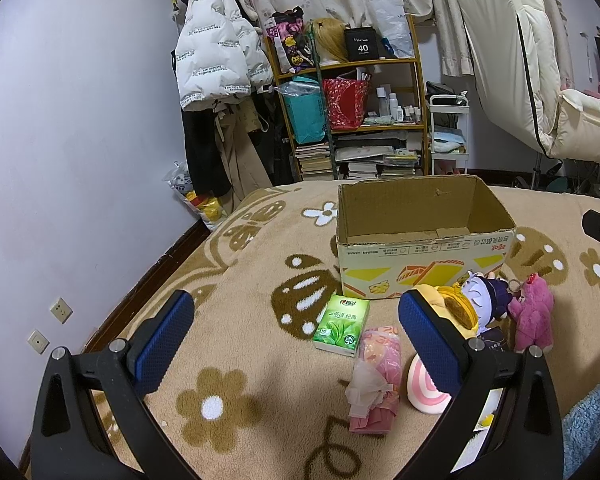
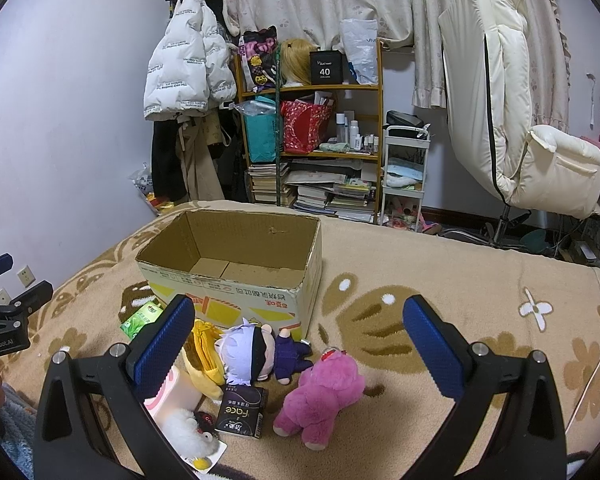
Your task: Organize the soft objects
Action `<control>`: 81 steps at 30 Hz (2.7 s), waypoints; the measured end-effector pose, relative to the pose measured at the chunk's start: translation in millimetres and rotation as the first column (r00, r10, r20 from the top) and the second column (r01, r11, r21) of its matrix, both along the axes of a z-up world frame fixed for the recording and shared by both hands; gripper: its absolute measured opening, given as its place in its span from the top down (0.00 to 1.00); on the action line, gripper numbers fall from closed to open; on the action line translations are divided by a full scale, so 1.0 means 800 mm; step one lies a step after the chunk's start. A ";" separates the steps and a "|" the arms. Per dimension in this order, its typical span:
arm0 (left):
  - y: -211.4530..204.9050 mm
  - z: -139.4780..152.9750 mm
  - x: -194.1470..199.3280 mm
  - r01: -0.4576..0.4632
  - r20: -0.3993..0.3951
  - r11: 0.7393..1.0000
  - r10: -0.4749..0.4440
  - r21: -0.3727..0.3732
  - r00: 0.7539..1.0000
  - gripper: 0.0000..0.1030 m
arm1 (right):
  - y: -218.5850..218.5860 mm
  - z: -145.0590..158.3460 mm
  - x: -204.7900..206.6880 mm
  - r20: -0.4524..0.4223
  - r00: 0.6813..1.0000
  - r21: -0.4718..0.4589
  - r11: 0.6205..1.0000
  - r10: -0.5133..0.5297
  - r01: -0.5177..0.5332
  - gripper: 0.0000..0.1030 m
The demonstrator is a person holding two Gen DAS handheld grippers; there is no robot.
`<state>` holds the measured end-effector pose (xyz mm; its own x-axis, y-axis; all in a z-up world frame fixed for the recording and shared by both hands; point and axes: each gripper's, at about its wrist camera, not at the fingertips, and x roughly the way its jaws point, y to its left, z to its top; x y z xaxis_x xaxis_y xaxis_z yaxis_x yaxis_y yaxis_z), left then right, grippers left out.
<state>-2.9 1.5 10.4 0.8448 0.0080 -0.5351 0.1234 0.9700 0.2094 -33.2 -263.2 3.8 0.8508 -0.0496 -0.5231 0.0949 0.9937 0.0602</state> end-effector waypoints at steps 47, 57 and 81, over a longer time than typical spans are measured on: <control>-0.018 -0.098 0.153 -0.065 -0.279 0.998 0.068 0.019 0.958 0.02 | -0.063 -0.090 0.093 -0.308 0.949 0.252 0.956 -0.067 0.149 0.00; -0.025 -0.157 0.192 -0.057 -0.412 0.998 0.066 0.035 0.909 0.02 | -0.076 -0.150 0.116 -0.490 0.871 0.295 0.933 -0.039 0.207 0.03; -0.028 -0.213 0.215 -0.044 -0.565 0.997 0.004 -0.057 0.825 0.46 | -0.100 -0.214 0.131 -0.599 0.800 0.300 0.915 -0.040 0.270 0.41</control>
